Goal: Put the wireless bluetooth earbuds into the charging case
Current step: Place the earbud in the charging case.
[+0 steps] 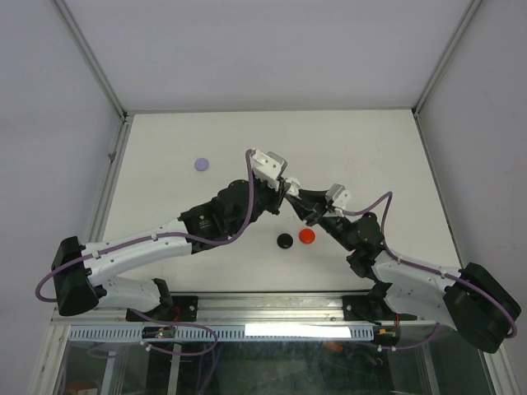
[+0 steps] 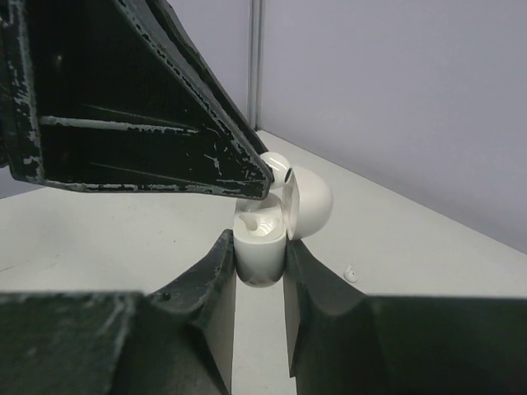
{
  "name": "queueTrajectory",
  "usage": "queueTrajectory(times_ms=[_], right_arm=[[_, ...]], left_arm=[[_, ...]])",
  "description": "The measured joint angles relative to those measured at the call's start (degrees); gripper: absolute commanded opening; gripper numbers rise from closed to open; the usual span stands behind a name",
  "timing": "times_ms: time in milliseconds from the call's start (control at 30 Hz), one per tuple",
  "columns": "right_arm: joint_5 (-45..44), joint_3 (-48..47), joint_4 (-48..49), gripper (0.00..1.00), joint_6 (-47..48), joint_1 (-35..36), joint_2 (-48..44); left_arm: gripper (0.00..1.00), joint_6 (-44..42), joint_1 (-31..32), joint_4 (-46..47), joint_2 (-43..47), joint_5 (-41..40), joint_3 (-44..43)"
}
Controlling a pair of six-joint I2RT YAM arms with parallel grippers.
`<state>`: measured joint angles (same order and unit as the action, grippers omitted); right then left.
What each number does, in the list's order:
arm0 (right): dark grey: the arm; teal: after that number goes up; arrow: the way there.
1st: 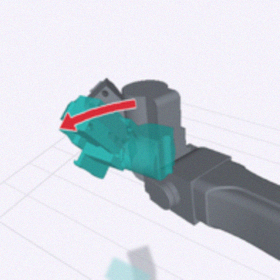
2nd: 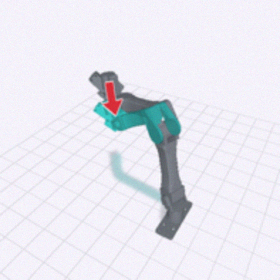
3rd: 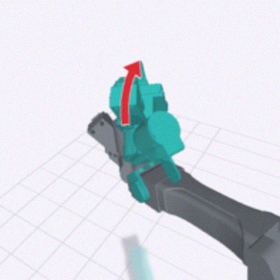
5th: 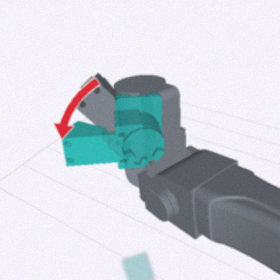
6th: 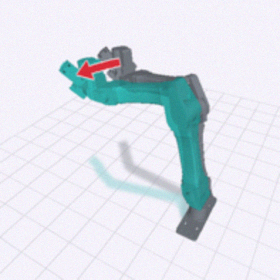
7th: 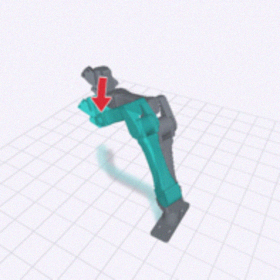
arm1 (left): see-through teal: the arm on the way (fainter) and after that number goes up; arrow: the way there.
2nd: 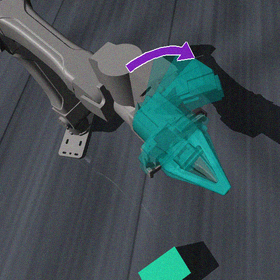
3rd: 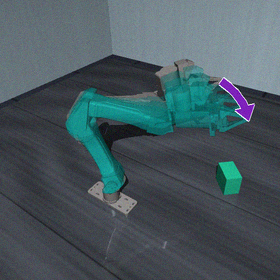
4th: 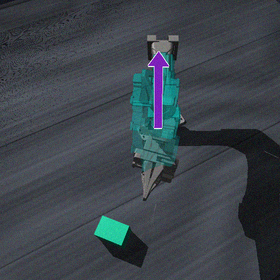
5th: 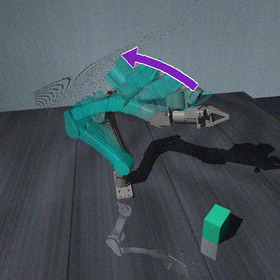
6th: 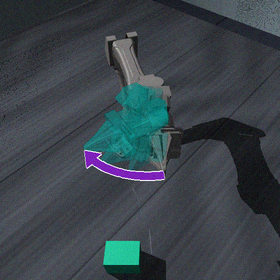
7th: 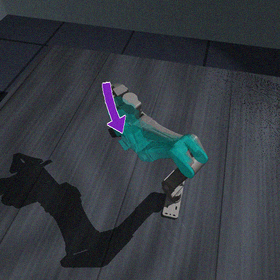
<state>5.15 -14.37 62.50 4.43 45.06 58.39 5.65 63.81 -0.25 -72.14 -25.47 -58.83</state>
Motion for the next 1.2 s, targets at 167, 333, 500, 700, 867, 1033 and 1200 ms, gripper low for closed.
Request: queueTrajectory(times_ms=[167, 333, 500, 700, 867, 1033, 1200], right_arm=[[0.00, 0.04, -0.20, 0.00, 0.00, 0.07, 0.00], [-0.02, 0.07, -0.20, 0.00, -0.02, 0.11, 0.00], [0.00, 0.20, -0.26, 0.00, -0.04, 0.20, 0.00], [-0.02, 0.22, -0.31, 0.00, -0.11, 0.22, 0.00], [-0.02, 0.24, -0.31, 0.00, -0.24, 0.26, 0.00], [-0.04, 0.26, -0.31, 0.00, -0.26, 0.26, 0.00], [-0.17, 0.98, -0.26, 0.00, -0.31, 0.26, -0.07]], left_arm=[[0.07, -1.44, 0.44, 0.20, 0.02, 0.00, 0.26], [0.11, -1.95, 0.70, 0.11, 0.02, -0.15, 0.28], [0.12, -0.59, 0.72, -0.44, 0.02, -0.63, 0.28], [0.14, 0.90, 0.74, -0.72, 0.04, -1.01, 0.28], [0.15, 1.16, 0.74, -0.92, 0.11, -0.85, 0.28], [0.16, 1.16, 0.74, -1.01, 0.17, -0.46, 0.33], [0.18, 1.14, 1.01, -1.18, 0.70, 0.02, 1.25]])
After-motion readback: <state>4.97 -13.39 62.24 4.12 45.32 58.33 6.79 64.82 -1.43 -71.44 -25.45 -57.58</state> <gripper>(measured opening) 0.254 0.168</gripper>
